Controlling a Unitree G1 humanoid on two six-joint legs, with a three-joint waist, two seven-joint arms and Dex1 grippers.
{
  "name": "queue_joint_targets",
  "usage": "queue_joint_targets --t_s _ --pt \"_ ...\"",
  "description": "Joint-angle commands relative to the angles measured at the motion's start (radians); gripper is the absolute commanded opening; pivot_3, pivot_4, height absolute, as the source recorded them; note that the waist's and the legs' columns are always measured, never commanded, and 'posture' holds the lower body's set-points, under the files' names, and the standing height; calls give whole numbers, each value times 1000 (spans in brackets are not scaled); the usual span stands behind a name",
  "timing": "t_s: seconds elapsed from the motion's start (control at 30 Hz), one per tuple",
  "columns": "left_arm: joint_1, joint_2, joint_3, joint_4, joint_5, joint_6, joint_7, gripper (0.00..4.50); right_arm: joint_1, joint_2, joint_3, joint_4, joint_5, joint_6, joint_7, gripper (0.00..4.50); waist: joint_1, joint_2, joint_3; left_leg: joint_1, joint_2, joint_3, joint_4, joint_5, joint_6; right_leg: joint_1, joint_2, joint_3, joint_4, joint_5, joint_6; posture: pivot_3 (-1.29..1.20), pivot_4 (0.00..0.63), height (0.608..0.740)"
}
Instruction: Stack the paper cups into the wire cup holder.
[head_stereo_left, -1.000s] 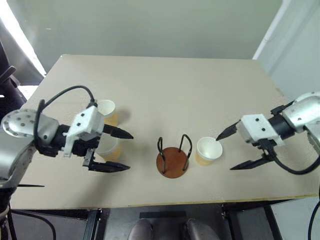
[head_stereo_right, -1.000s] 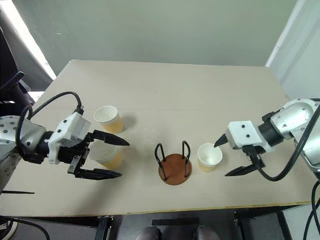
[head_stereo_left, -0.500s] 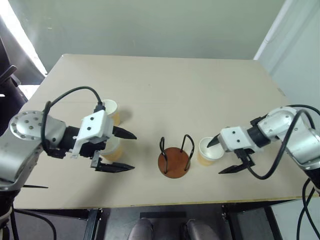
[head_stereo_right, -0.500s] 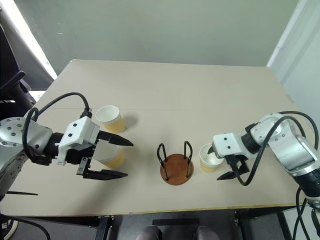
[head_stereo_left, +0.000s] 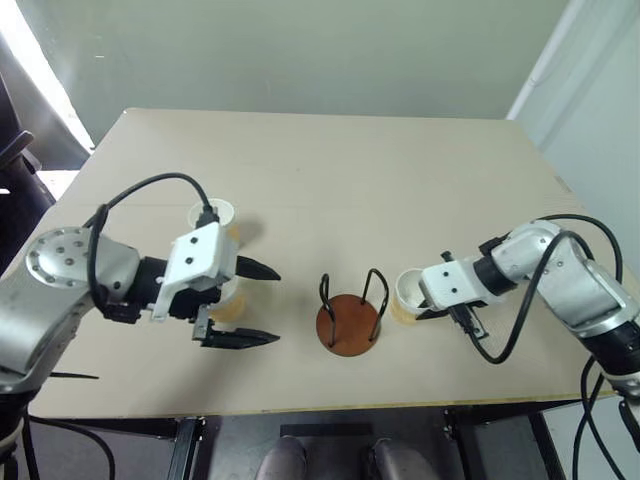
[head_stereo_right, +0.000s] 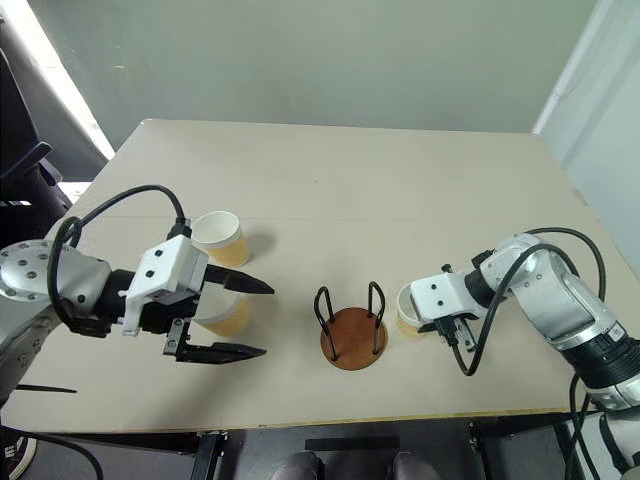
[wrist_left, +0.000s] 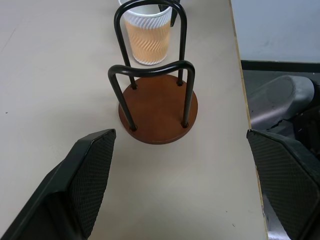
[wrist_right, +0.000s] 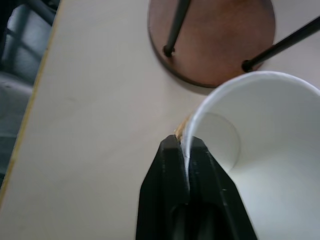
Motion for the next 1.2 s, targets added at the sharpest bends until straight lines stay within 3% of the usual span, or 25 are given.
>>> queue_joint_targets --t_s 0.03,0.23,0.33,0.47,0.73,1.17,1.2 --pt "-9 15 54 11 -10 -19 -11 4500 -26 -48 -72 -12 61 9 61 46 0 0 0 0 0 0 0 0 0 0 0 0 0 0 0 0 150 740" --pt "12 20 76 32 3 -38 -18 4500 -200 -178 -139 63 244 22 92 46 0 1 0 0 0 1 0 0 -1 -1 0 2 0 0 0 0 150 740" --pt "3 11 73 43 2 -43 -15 4500 -349 -118 -140 69 353 68 92 46 -4 1 0 0 0 2 -1 0 0 -1 0 2 0 0 0 0 150 740" --pt "-1 3 68 43 -1 -43 -11 4500 -429 -51 -110 39 417 88 92 46 -9 1 0 0 1 1 -2 0 -1 -2 3 3 0 0 0 0 150 740" --pt "15 7 84 31 -1 -37 -3 4500 -397 79 -46 -17 358 94 88 46 -3 1 0 -1 0 1 -1 0 -1 -3 1 3 0 0 0 0 150 740" --pt "70 15 133 -1 -11 -23 17 4500 -343 130 2 -23 254 28 91 46 -1 1 0 -1 0 2 -1 0 -1 -3 1 3 1 0 -1 0 150 740" --pt "70 15 135 -1 -11 -22 17 4500 -343 129 7 -22 250 25 91 217 0 1 0 -1 0 2 -1 0 -1 -3 1 3 1 0 -1 0 150 740"
